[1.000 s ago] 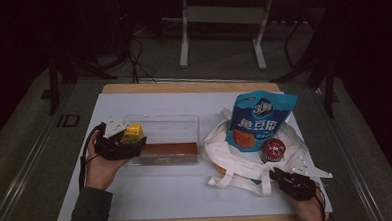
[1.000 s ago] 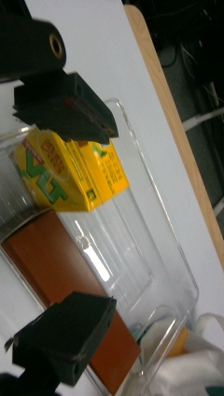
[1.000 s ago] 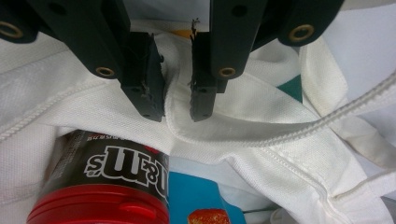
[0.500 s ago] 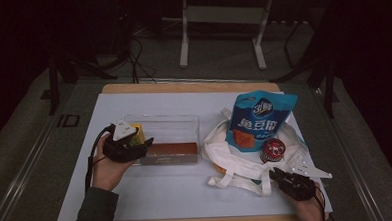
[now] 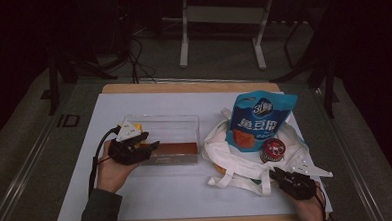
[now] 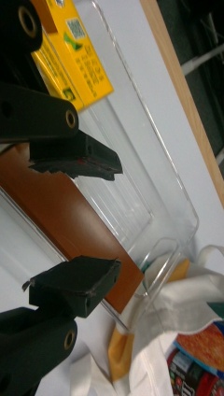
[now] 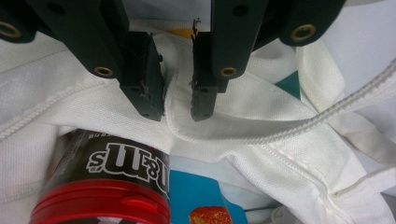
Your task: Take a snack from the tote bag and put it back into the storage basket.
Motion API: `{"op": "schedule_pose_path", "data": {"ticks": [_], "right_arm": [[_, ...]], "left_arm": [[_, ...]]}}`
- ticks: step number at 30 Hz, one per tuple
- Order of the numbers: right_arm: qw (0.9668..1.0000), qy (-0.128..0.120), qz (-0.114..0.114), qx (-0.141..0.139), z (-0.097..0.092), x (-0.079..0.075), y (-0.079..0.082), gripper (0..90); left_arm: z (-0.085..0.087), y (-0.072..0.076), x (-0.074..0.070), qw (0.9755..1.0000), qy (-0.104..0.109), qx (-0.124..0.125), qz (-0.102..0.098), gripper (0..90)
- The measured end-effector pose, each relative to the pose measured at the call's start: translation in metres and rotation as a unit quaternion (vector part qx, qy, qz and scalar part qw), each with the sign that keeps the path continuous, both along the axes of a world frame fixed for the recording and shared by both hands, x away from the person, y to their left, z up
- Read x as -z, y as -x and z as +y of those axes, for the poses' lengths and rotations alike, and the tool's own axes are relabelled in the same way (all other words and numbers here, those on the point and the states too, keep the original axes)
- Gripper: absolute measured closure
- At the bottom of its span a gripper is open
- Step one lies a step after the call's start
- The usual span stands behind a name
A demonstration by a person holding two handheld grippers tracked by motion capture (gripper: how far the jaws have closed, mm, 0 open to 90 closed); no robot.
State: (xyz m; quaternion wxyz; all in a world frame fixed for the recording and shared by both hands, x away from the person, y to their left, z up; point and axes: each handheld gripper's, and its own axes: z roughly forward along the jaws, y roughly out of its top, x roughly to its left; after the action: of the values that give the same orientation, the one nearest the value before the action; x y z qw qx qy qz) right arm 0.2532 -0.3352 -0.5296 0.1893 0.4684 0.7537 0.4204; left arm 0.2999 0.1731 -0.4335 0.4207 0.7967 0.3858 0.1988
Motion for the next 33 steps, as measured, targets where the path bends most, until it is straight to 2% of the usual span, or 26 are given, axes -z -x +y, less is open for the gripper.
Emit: {"op": "schedule_pose_path", "data": {"ticks": [6,12,14,23,30,33], "right_arm": [[0.9999,0.010,0.002,-0.006,0.000,-0.008,0.002,74.0],[1.0000,-0.004,-0.001,-0.008,-0.010,-0.018,0.005,75.6],[0.9999,-0.012,-0.001,-0.008,-0.014,-0.021,0.006,75.6],[0.9997,-0.003,0.001,-0.024,-0.024,-0.033,0.010,74.2],[0.9999,-0.005,-0.004,-0.016,-0.037,-0.041,0.013,74.1],[0.9999,-0.001,-0.007,-0.014,-0.039,-0.045,0.012,73.9]], "left_arm": [[-0.007,0.003,0.004,0.9999,-0.003,0.016,0.000,49.9],[-0.009,0.003,0.009,0.9996,0.017,0.022,0.010,50.4],[-0.010,0.003,0.011,0.9996,0.016,0.023,0.010,50.6],[-0.010,0.006,0.015,0.9994,0.019,0.027,0.011,49.9],[-0.012,0.009,0.015,0.9993,0.016,0.033,0.009,49.8],[-0.013,0.010,0.017,0.9985,0.031,0.043,0.013,49.8]]}}
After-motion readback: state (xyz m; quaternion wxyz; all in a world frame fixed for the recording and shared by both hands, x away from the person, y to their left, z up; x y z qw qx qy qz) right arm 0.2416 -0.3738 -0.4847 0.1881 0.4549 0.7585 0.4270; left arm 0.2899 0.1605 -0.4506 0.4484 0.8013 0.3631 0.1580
